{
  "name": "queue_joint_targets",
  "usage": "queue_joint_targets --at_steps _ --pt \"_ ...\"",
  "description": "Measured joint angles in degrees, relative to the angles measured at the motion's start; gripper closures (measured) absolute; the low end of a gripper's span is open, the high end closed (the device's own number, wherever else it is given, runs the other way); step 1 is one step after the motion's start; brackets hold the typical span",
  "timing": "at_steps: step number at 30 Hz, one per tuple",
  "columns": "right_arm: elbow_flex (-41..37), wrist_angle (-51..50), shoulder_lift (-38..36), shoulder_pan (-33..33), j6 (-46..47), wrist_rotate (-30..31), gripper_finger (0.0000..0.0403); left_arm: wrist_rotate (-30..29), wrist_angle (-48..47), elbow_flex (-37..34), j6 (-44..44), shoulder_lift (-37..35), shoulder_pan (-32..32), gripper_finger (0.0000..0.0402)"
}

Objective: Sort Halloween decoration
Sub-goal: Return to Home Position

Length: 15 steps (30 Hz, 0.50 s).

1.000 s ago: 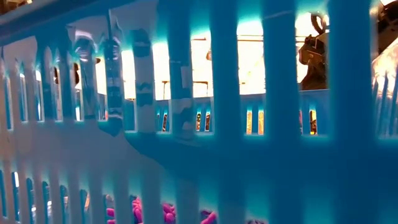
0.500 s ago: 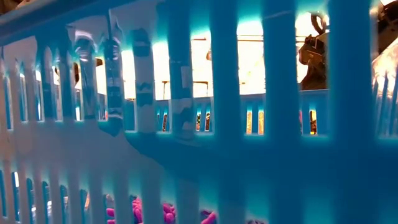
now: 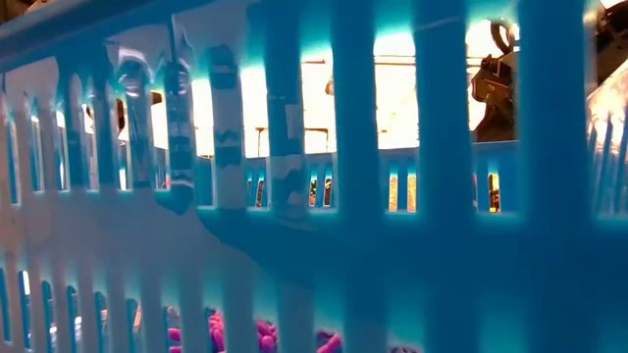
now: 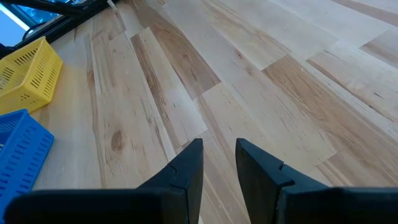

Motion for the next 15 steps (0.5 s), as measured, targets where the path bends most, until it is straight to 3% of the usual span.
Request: queue_joint_targets --at_steps 15 --pt "0.0 0.0 0.0 0.0 0.0 0.0 0.0311 -0.2 0.3 0.1 2.2 0.0 0.0 0.0287"
